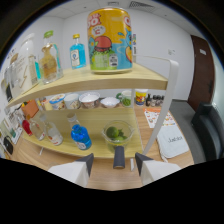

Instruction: Make me a cup of Mojito.

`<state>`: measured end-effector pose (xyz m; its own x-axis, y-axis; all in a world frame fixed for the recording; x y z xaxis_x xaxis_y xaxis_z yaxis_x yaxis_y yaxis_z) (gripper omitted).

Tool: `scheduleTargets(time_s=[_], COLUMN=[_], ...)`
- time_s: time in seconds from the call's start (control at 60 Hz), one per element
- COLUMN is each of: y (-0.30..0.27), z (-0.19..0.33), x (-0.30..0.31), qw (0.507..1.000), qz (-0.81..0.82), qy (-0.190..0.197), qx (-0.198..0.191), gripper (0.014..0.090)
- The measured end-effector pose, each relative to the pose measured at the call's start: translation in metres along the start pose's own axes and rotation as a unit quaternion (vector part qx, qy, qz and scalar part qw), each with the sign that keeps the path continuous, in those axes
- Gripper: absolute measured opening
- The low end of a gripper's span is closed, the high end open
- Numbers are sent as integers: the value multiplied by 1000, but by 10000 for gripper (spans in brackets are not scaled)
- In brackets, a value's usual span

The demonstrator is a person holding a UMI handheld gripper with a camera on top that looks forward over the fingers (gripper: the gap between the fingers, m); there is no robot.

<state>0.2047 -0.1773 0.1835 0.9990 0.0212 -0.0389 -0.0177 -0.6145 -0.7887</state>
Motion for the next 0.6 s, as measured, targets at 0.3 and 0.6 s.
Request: scheduleTargets(time_s=[0.3,0.6], y=[6,7], z=[27,30], x=[8,10], qw=[999,998], qz=[9,12], qy=[-1,4], qx=[-41,-54], gripper=[370,175])
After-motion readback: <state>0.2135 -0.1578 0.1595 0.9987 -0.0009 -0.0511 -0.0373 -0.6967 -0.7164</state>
